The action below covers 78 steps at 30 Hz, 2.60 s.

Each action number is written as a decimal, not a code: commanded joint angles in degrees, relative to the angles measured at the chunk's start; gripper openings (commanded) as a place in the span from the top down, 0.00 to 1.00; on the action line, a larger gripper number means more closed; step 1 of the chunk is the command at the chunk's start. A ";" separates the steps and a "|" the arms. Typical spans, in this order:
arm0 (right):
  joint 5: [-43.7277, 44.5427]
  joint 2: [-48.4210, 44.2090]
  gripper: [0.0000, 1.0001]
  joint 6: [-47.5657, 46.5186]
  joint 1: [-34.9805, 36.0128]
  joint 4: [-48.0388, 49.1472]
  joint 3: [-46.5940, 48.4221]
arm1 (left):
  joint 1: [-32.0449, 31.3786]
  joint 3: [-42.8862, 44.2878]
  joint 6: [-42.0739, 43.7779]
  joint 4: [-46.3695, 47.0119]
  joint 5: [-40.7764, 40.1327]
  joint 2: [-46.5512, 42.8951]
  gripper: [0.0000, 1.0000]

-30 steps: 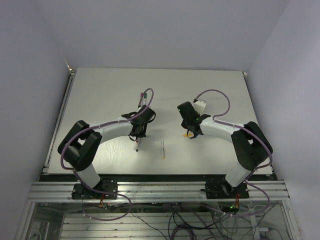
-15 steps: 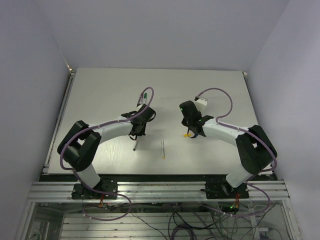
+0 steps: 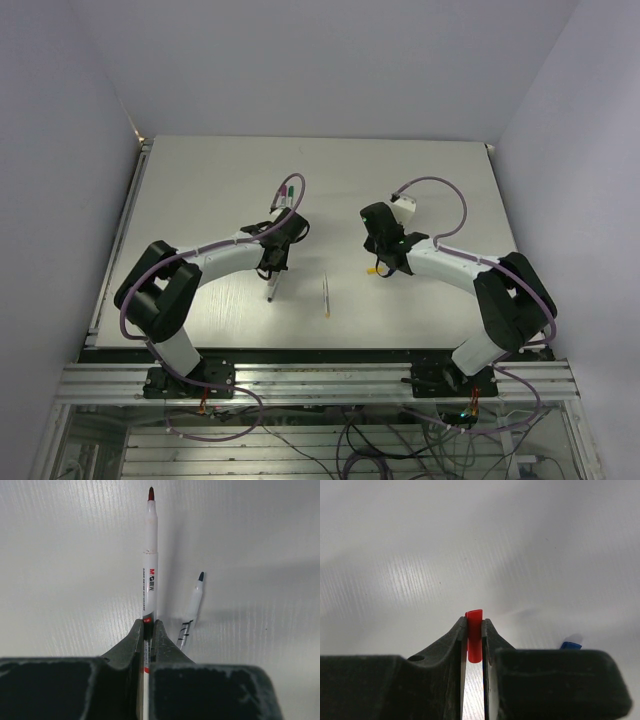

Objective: Insert the pens into the pen caps

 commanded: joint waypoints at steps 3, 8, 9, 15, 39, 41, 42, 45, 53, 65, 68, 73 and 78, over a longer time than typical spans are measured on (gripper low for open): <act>0.92 -1.91 1.00 -1.63 -0.04 3.18 -1.22 | 0.27 1.05 -0.32 1.18 -1.23 -2.02 0.93; 1.53 -3.49 1.00 -4.41 -0.11 6.24 -2.01 | 0.29 2.61 0.75 5.45 0.43 -2.57 0.93; 1.75 -3.97 1.00 -5.17 -0.24 6.63 -2.04 | 0.27 2.98 1.26 6.79 1.14 -2.68 0.93; 0.30 -8.74 1.00 -8.47 -3.54 10.68 -3.51 | 0.27 5.41 4.96 15.31 3.67 -3.03 0.93; -15.73 -23.51 1.00 -21.52 -10.54 41.16 -11.58 | 0.28 -9.29 11.33 63.72 41.60 -5.54 0.93; -19.05 -23.67 1.00 -22.50 -10.51 43.52 -12.01 | 0.12 -8.63 10.40 63.51 43.60 -5.78 0.93; -20.18 -23.71 1.00 -22.86 -10.52 44.58 -12.17 | -0.09 -8.53 10.16 63.61 43.98 -6.14 0.93; -23.10 -23.94 1.00 -23.54 -10.47 47.93 -12.68 | -1.60 -7.97 11.16 61.99 43.57 -7.56 0.93; -27.04 -23.35 1.00 -22.82 -10.47 53.62 -12.45 | -4.35 -7.51 13.15 59.32 40.75 -9.37 0.93; -33.71 -21.64 1.00 -18.37 -10.46 63.48 -16.14 | -5.02 -7.40 10.21 61.56 41.82 -9.55 0.93; -35.16 -20.95 1.00 -17.15 -10.46 66.26 -17.15 | -5.03 -7.17 9.52 62.15 42.69 -9.63 0.93; -36.52 -19.55 1.00 -15.42 -10.46 69.51 -17.89 | -5.08 -7.16 8.90 62.56 43.26 -9.72 0.93; -37.44 -18.57 1.00 -14.85 -10.36 71.71 -18.62 | -5.01 -7.32 8.20 63.46 43.58 -9.66 0.93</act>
